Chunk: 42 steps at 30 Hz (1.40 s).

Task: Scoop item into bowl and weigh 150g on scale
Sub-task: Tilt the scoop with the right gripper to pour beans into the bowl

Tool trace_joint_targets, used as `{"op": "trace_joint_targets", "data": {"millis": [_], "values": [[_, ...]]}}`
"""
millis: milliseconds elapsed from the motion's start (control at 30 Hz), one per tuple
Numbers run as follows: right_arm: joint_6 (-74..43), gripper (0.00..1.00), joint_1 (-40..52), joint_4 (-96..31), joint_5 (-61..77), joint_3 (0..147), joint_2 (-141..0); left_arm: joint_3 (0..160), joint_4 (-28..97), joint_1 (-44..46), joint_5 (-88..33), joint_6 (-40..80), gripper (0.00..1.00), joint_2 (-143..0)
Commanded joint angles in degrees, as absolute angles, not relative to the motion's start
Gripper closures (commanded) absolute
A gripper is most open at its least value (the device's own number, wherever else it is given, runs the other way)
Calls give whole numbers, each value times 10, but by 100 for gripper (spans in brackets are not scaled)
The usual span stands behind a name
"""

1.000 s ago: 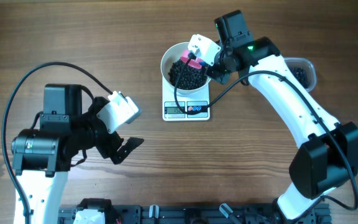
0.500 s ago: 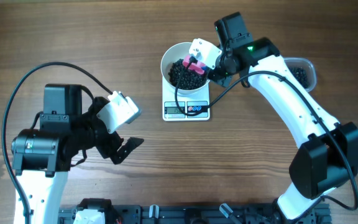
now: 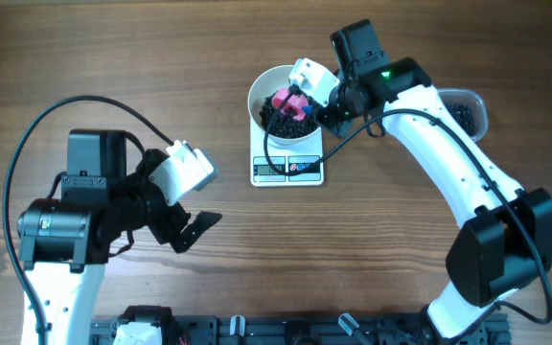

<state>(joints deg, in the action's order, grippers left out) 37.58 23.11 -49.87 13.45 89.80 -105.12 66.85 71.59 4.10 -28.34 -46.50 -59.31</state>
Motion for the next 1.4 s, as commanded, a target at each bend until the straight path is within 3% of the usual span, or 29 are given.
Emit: {"op": "trace_joint_targets", "data": {"millis": [0,500,1367], "values": [[333,96,234,-511,194,901,-1058,679,714,43,-284,-478,0,-592],[268,96,231,-525,287,901,-1058,679,714,43,-284,-478,0,-592],[149,96,149,-501,396,901,-1058,679,714,43,-284,-478,0,-592]]}}
